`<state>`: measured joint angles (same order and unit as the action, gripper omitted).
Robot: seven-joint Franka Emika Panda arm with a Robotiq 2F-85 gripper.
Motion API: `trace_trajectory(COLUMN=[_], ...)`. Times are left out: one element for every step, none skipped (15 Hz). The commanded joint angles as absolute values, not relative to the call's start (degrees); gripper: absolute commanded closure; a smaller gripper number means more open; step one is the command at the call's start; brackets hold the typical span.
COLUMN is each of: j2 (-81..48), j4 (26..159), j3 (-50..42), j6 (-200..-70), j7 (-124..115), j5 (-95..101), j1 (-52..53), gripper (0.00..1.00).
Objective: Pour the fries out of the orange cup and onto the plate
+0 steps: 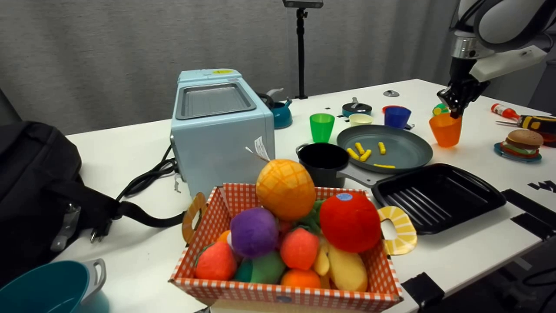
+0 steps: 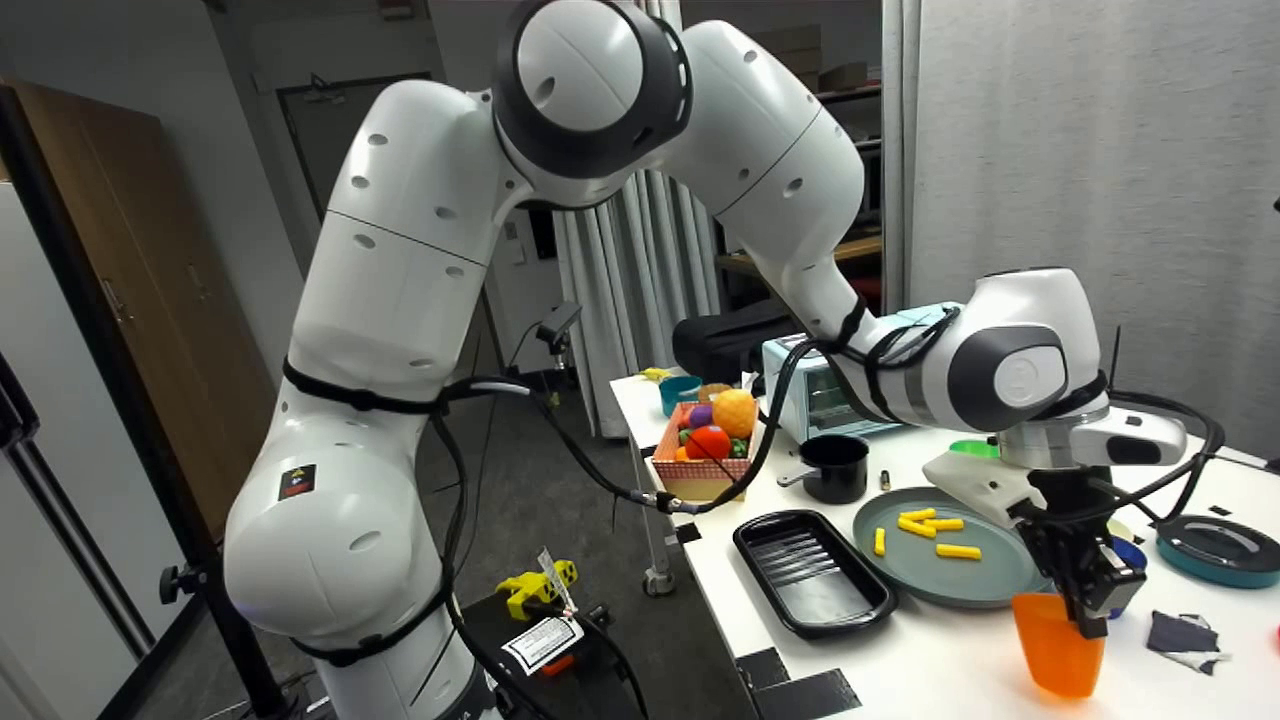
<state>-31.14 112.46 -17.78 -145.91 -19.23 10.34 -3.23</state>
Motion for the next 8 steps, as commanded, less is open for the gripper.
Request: trace_trajectory(j2=[-31.83,-31.84,-31.81,-31.75,-31.58,-31.39,-31.05,-30.55], j4=[111.76,111.77,111.81,111.84,111.89,111.93,112.01,112.12], j3=[-19.14,-19.19,-19.2,-19.21,-19.19,-19.1,-19.03,-18.87], j6=[-145.92,-145.88,-145.85,-145.78,-145.72,-145.68,-145.68,-145.7], j7=[-21.84,-22.03,-22.11,-22.18,-22.14,-21.89,-21.64,-21.27], j5=[11.98,11.98,11.95,11.89,11.85,11.75,11.65,11.47], j1=[-2.17,-2.17,-2.21,-2.25,-2.31,-2.42,-2.53,-2.69], gripper=[0.61,0.59,0.65,0.59,0.38,0.34,0.33,0.26])
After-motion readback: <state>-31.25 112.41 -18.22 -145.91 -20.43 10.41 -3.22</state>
